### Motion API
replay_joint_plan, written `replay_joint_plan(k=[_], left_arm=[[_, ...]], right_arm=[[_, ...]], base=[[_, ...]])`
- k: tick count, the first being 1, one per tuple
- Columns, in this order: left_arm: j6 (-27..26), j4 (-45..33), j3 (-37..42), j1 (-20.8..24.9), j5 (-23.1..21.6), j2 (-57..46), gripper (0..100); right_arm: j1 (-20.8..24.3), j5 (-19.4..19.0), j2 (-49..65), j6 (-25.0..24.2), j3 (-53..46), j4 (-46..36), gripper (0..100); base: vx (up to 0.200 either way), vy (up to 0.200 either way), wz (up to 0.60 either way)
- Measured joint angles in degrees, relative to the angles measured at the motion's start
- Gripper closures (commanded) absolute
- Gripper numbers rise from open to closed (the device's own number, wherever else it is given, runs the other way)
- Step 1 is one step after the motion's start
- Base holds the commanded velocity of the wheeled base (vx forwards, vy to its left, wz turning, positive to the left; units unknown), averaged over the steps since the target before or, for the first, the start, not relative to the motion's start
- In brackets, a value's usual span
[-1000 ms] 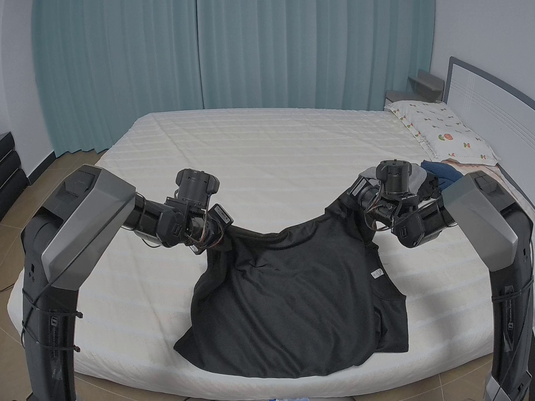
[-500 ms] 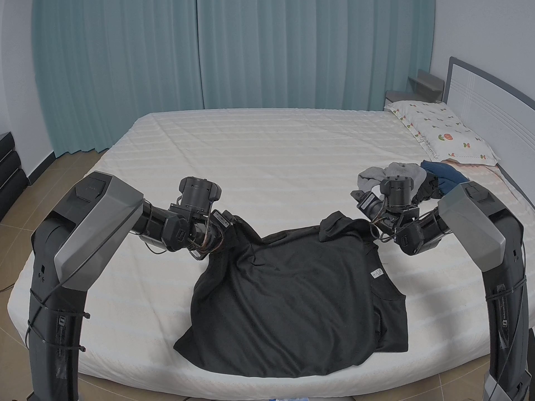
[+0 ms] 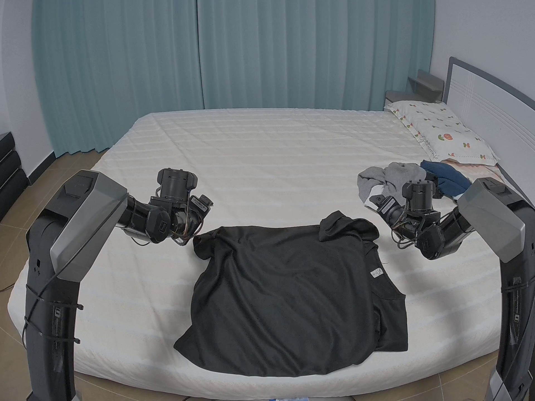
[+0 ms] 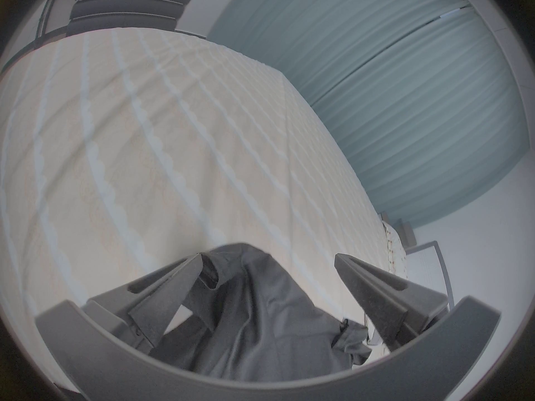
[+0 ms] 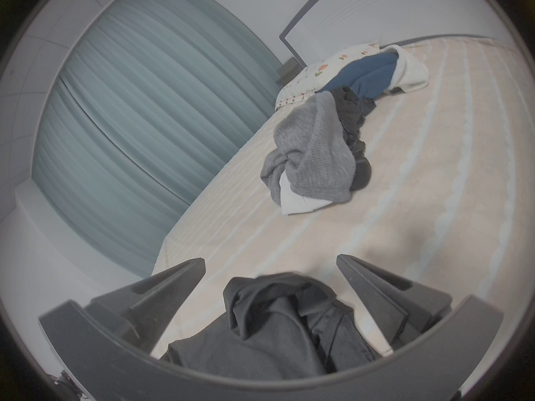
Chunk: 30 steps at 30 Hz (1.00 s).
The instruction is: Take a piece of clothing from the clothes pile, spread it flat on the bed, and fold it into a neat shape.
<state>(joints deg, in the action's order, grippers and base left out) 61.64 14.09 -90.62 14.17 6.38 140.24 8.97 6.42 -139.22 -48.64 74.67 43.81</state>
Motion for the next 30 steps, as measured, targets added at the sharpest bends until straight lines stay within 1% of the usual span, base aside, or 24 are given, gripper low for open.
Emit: replay_joint_plan(k=[3,4,7,9,11,14,15,17,20,26,30], left_arm=[[0.4,0.2,-1.5,-0.9,0.2,1.0,0],[0.5,0.1,-1.6,-1.0,0.2,1.2,0],[0.7,-0.2,-1.6,-1.4,-0.4,1.8,0],[0.8,-0.5,-0.3,-1.6,-2.0,1.9,0],[0.7,-0.6,0.7,-1.8,-3.4,1.8,0],[0.1,-0.6,1.5,-1.7,-5.1,1.8,0],[-0.9,-0.6,1.6,-1.6,-5.4,1.8,0],[-3.1,-0.5,1.7,-1.4,-5.5,2.0,0],[-4.4,-0.5,1.3,-1.2,-5.5,2.8,0],[-4.9,-0.6,-1.8,-0.6,-4.4,5.5,0],[-5.9,-0.7,-4.5,-0.5,-2.5,8.0,0]], right_arm=[[-0.4,-1.5,1.1,-0.7,-4.7,3.2,0],[-0.4,-1.7,1.3,-0.8,-5.3,3.5,0],[-0.8,-4.0,2.4,-1.0,-9.4,4.6,0],[-1.3,-6.5,3.4,-1.2,-12.3,5.0,0],[-1.7,-7.6,4.2,-1.4,-14.1,5.3,0],[-2.0,-8.1,5.3,-2.0,-16.7,5.4,0],[-2.1,-8.1,5.7,-2.6,-17.7,5.5,0],[-2.1,-8.4,6.4,-4.4,-19.6,5.7,0],[-2.1,-9.0,7.1,-6.2,-21.7,7.1,0],[-1.8,-10.1,7.6,-7.6,-26.5,14.9,0],[-1.1,-10.3,7.4,-7.7,-29.2,17.6,0]], base=[[0.000,0.000,0.00],[0.000,0.000,0.00],[0.000,0.000,0.00],[0.000,0.000,0.00],[0.000,0.000,0.00],[0.000,0.000,0.00],[0.000,0.000,0.00],[0.000,0.000,0.00],[0.000,0.000,0.00],[0.000,0.000,0.00],[0.000,0.000,0.00]])
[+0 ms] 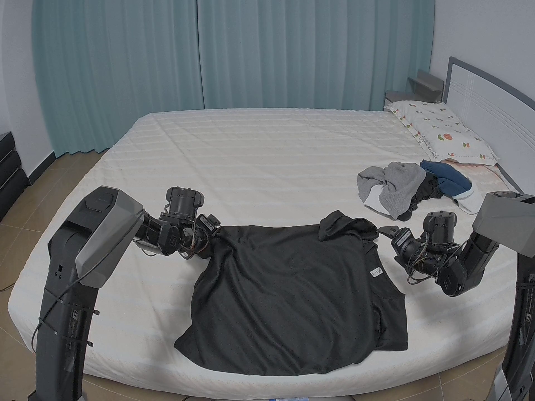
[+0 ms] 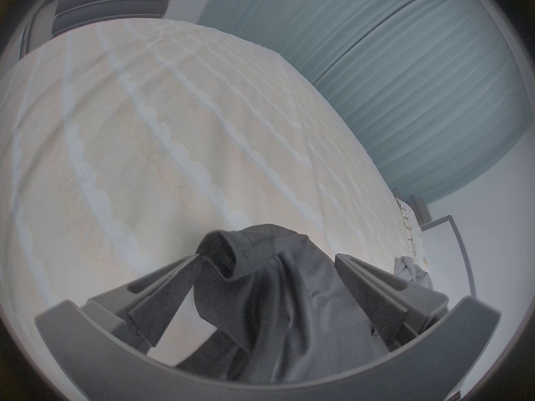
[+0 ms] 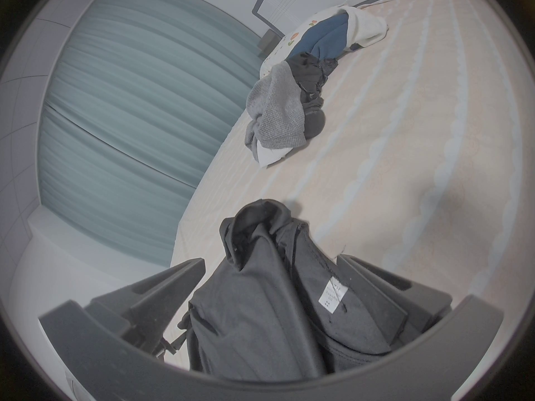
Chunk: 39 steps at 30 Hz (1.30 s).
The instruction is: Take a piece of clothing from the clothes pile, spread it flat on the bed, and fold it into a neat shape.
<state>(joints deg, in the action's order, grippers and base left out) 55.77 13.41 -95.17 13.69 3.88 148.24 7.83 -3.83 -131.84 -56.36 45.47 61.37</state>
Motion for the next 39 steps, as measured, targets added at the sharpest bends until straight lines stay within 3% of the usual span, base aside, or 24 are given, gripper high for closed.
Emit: replay_joint_plan(k=[1,13,23,33,34,39], left_arm=[[-0.3,0.0,-0.6,0.0,0.6,0.5,100],[-1.1,-0.1,-9.2,-0.1,9.2,5.4,100],[-4.0,0.3,-17.7,-1.8,9.6,5.5,100],[-7.6,6.0,-19.4,-2.7,9.7,8.1,100],[-7.6,6.0,-19.4,-2.8,9.7,8.4,0],[-7.6,5.6,-19.4,-3.0,9.8,9.4,0]], right_arm=[[0.1,0.0,0.0,0.0,-0.4,0.3,0],[0.3,0.0,-0.2,-0.1,-3.7,4.4,0],[0.2,0.1,-0.3,-0.1,-6.3,8.4,0],[-0.1,0.4,-0.5,-0.2,-7.6,9.7,0],[-0.1,0.4,-0.5,-0.2,-7.7,9.7,0],[-0.1,0.5,-0.8,-0.2,-8.0,10.1,0]], base=[[0.000,0.000,0.00],[0.000,0.000,0.00],[0.000,0.000,0.00],[0.000,0.000,0.00],[0.000,0.000,0.00],[0.000,0.000,0.00]])
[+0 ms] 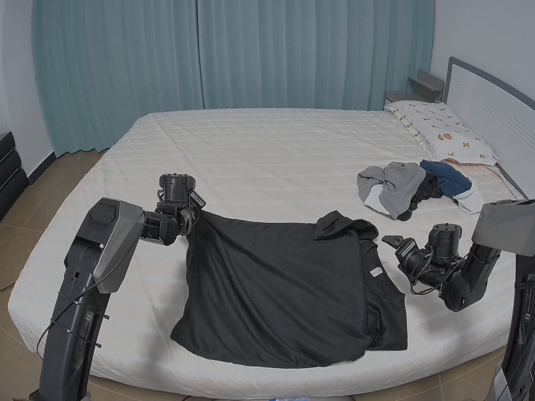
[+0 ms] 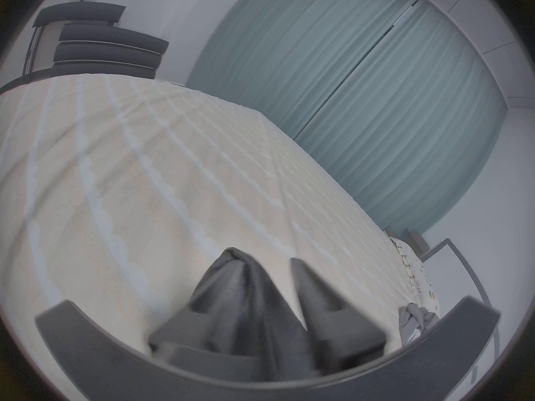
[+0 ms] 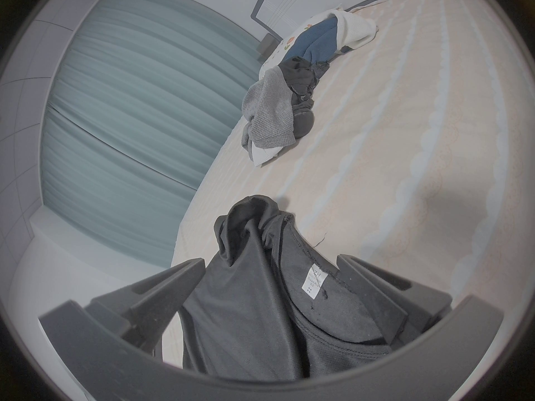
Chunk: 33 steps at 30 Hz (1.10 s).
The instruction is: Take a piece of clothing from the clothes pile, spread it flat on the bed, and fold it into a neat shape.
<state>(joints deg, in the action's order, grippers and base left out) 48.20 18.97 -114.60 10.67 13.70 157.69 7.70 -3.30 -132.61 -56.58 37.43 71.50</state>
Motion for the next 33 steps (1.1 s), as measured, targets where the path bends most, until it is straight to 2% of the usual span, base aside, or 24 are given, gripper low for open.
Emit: replay_joint_plan(k=[6,11,21,33], left_arm=[[0.3,-2.0,2.1,-0.1,0.6,-0.1,0],[0.5,-2.0,8.0,-0.2,-0.5,-2.8,0],[1.4,-0.2,29.0,0.4,-4.8,-15.8,0],[6.4,4.2,56.1,7.0,-10.0,-34.5,0]], right_arm=[[0.0,0.0,-0.1,0.1,-1.4,2.6,0],[0.0,0.0,-0.2,0.2,-2.1,3.3,0],[0.2,-0.1,0.3,0.8,-3.2,3.2,0],[0.7,-0.3,4.6,3.9,-4.5,-1.9,0]], base=[[0.000,0.000,0.00],[0.000,0.000,0.00],[0.000,0.000,0.00],[-0.017,0.000,0.00]])
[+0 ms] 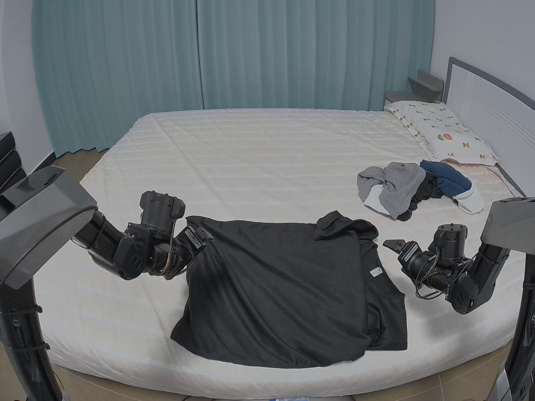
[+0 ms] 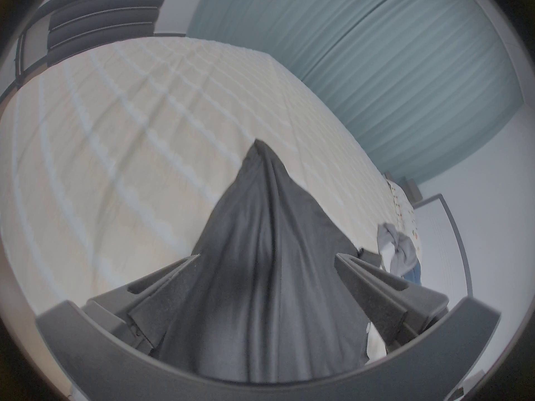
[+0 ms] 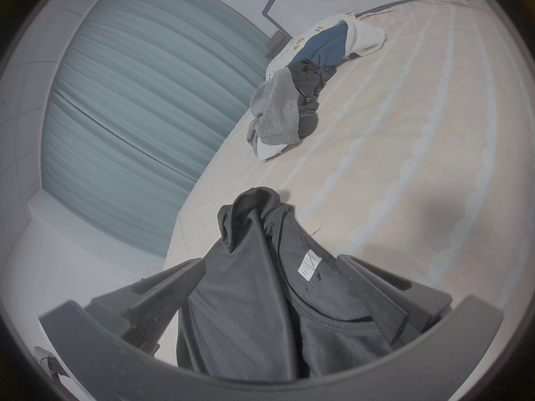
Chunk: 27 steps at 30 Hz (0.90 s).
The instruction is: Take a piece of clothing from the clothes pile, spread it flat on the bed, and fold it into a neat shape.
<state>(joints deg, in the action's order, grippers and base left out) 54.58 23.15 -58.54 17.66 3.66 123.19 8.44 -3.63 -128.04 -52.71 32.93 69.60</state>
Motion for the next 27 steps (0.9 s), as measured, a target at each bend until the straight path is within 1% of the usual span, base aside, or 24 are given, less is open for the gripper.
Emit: replay_joint_plan(k=[3,7,14,17,19,27], left_arm=[[0.4,0.6,4.8,1.8,-1.0,-3.6,0],[1.1,2.1,10.9,3.2,-2.5,-6.9,0],[3.1,13.3,21.3,4.7,-3.6,-9.5,0],[3.2,17.6,25.2,4.9,-3.6,-9.2,0],[3.2,18.9,26.8,5.1,-3.4,-8.3,0],[3.1,23.2,28.9,4.6,-2.2,-2.5,0]], right_arm=[[0.1,-0.1,1.0,0.5,-1.5,-0.4,0],[0.0,-0.3,2.4,0.7,-5.7,-0.2,0],[-0.2,-2.1,3.8,0.9,-12.7,5.0,0],[-0.2,-2.5,4.1,1.0,-14.7,6.6,0],[-0.3,-2.6,4.2,1.0,-15.5,7.1,0],[-0.2,-3.5,3.1,0.8,-16.8,7.7,0]], base=[[-0.200,0.000,0.00],[-0.200,0.000,0.00],[-0.200,0.000,0.00],[0.000,0.000,0.00],[0.000,0.000,0.00],[0.000,0.000,0.00]])
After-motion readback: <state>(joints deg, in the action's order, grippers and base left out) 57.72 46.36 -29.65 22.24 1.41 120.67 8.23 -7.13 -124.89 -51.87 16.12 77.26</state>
